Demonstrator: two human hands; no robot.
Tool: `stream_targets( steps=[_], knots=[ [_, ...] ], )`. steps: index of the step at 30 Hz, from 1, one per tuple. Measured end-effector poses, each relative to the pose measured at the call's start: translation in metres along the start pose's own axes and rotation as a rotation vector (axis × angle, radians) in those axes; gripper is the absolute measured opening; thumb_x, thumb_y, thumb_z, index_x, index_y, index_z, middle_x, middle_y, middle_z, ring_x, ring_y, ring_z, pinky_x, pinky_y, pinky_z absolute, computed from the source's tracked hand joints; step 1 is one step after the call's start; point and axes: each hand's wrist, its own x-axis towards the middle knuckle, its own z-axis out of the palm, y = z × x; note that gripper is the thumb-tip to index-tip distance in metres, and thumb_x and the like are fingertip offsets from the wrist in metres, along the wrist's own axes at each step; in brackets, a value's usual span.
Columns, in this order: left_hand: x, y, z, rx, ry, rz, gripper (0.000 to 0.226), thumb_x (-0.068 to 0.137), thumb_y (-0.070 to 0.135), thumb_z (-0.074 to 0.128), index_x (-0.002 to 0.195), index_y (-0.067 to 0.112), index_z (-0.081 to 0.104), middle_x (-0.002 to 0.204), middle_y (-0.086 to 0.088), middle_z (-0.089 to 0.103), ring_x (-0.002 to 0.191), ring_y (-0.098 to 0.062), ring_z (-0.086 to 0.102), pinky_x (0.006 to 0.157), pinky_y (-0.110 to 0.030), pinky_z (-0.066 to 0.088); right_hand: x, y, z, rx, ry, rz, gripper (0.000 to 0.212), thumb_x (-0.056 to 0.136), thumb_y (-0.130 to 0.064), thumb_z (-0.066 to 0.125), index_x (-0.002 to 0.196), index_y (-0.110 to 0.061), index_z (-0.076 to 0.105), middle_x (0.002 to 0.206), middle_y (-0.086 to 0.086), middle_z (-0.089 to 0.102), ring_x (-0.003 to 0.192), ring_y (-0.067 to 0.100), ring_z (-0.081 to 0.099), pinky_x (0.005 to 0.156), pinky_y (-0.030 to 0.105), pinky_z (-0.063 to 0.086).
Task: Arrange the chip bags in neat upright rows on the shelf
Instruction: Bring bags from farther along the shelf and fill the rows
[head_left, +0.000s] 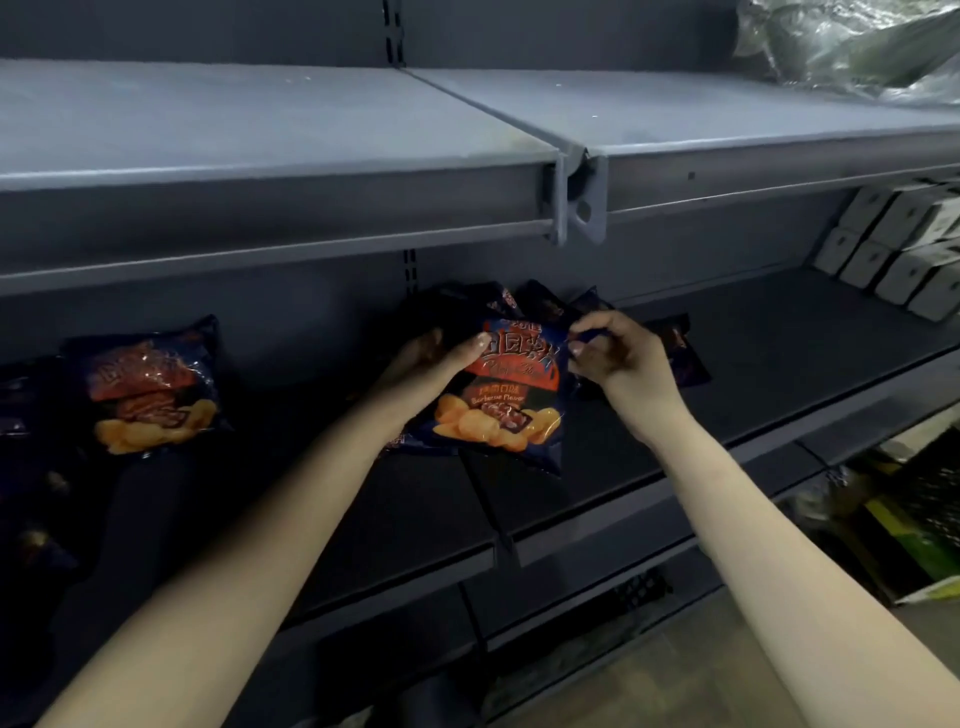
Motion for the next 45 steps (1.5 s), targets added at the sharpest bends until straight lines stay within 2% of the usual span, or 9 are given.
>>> stream_targets(
  steps=[3, 7, 10, 14, 22, 28, 33, 40, 45],
  knots=[
    [-0.005, -0.007, -0.010, -0.082, 0.001, -0.012, 0.046, 0.049, 0.071, 0.069, 0.086, 0.045, 0.066, 0.082, 0.030, 0.068, 0.083, 0.007, 0.063, 0.065, -0.016, 0.047, -0.001, -0.001, 0.016, -0.009, -0.085, 0.013, 0.030, 0.089, 0.003, 0.058, 0.091, -0.027, 0.063, 0.063, 0.012, 0.043, 0.066, 0.016, 0.051, 0.088, 0.045, 0.052],
    [-0.014, -0.023, -0.038, -0.223, 0.171, 0.015, 0.007, 0.079, 0.033, 0.070, 0.078, 0.029, 0.065, 0.067, 0.019, 0.070, 0.062, 0.005, 0.065, 0.048, -0.011, 0.047, -0.004, -0.003, 0.043, 0.225, -0.221, 0.027, 0.032, 0.086, -0.005, 0.060, 0.103, -0.032, 0.059, 0.089, -0.005, 0.059, 0.089, 0.011, 0.058, 0.092, 0.045, 0.051],
    [-0.026, -0.031, -0.058, -0.301, 0.320, 0.011, 0.011, 0.084, 0.024, 0.066, 0.072, 0.026, 0.065, 0.061, 0.017, 0.069, 0.056, 0.004, 0.064, 0.043, -0.010, 0.044, -0.002, -0.004, 0.068, 0.464, -0.319, 0.146, 0.038, 0.081, -0.023, 0.063, 0.117, -0.028, 0.052, 0.108, -0.006, 0.058, 0.104, 0.011, 0.059, 0.088, 0.035, 0.051],
    [-0.044, -0.041, -0.085, -0.287, 0.435, 0.032, 0.007, 0.082, 0.024, 0.067, 0.077, 0.029, 0.067, 0.067, 0.018, 0.070, 0.063, 0.005, 0.065, 0.051, -0.012, 0.047, -0.011, -0.007, 0.110, 0.328, -0.558, 0.275, 0.062, 0.067, -0.049, 0.072, 0.122, -0.041, 0.044, 0.130, -0.004, 0.054, 0.121, 0.017, 0.054, 0.097, 0.041, 0.047],
    [-0.097, -0.058, -0.158, -0.192, 0.608, -0.003, 0.004, 0.080, 0.030, 0.070, 0.084, 0.031, 0.068, 0.085, 0.011, 0.070, 0.086, -0.010, 0.065, 0.076, -0.027, 0.049, -0.032, -0.026, 0.217, 0.263, -0.656, 0.179, 0.051, 0.076, -0.002, 0.073, 0.117, -0.021, 0.050, 0.117, 0.005, 0.064, 0.109, 0.015, 0.062, 0.096, 0.034, 0.049],
    [-0.145, -0.078, -0.194, -0.014, 0.681, 0.119, 0.020, 0.086, 0.025, 0.065, 0.104, 0.032, 0.059, 0.090, 0.029, 0.067, 0.087, 0.016, 0.058, 0.070, 0.000, 0.040, -0.056, -0.025, 0.277, 0.290, -0.663, 0.215, 0.050, 0.075, 0.003, 0.073, 0.115, -0.018, 0.052, 0.116, 0.007, 0.064, 0.108, 0.020, 0.062, 0.097, 0.042, 0.048],
    [-0.165, -0.100, -0.191, 0.212, 0.581, 0.054, 0.078, 0.086, 0.027, 0.065, 0.148, 0.022, 0.019, 0.142, 0.006, 0.043, 0.127, -0.004, 0.041, 0.106, -0.023, 0.033, -0.064, -0.010, 0.300, 0.176, -0.560, 0.290, 0.049, 0.073, 0.001, 0.074, 0.110, -0.023, 0.052, 0.105, -0.005, 0.063, 0.103, 0.015, 0.061, 0.094, 0.038, 0.049],
    [-0.171, -0.141, -0.168, 0.532, 0.511, 0.046, 0.086, 0.086, 0.019, 0.063, 0.149, 0.028, 0.005, 0.158, -0.004, 0.001, 0.136, -0.001, 0.003, 0.098, 0.003, 0.005, -0.068, 0.010, 0.317, 0.196, -0.568, 0.359, 0.052, 0.079, 0.007, 0.065, 0.122, -0.017, 0.049, 0.114, 0.003, 0.063, 0.110, 0.021, 0.060, 0.096, 0.043, 0.048],
    [-0.159, -0.150, -0.164, 0.676, 0.559, 0.038, 0.082, 0.090, 0.022, 0.057, 0.150, 0.020, 0.001, 0.156, -0.006, -0.016, 0.139, -0.010, -0.015, 0.111, -0.023, 0.006, -0.058, 0.014, 0.337, 0.138, -0.524, 0.321, 0.052, 0.081, -0.002, 0.065, 0.128, -0.019, 0.049, 0.118, 0.002, 0.063, 0.108, 0.018, 0.061, 0.087, 0.038, 0.053]
  ],
)
